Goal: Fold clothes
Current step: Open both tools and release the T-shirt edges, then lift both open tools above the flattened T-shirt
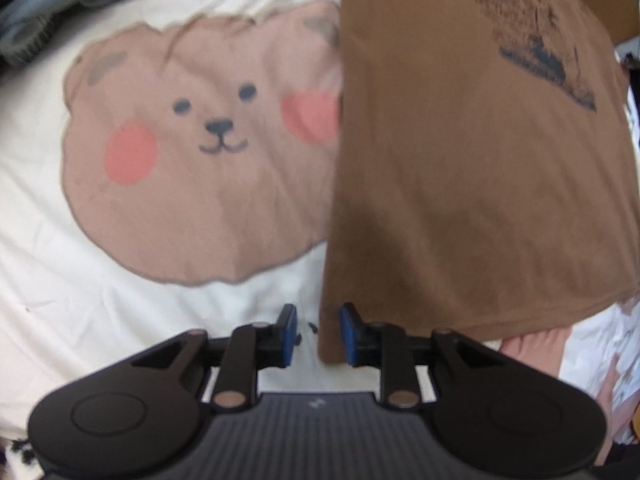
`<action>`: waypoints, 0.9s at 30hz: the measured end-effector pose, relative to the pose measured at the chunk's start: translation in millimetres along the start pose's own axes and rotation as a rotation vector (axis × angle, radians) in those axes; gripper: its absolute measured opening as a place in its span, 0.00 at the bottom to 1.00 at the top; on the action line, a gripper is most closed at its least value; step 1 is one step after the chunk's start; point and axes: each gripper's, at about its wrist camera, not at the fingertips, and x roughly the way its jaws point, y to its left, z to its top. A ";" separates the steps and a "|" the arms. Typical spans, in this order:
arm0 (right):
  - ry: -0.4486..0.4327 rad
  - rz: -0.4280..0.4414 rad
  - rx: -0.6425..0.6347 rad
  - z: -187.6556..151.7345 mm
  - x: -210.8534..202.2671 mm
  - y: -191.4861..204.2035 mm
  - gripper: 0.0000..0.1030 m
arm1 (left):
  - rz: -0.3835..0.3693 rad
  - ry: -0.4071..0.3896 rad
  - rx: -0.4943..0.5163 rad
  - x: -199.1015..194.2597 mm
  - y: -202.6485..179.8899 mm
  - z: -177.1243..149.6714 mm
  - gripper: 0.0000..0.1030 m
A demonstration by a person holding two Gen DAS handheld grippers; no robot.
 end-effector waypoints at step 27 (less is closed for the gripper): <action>-0.427 0.212 0.103 13.0 -228.8 9.4 0.43 | 0.075 0.008 -0.017 -68.7 22.5 6.6 0.37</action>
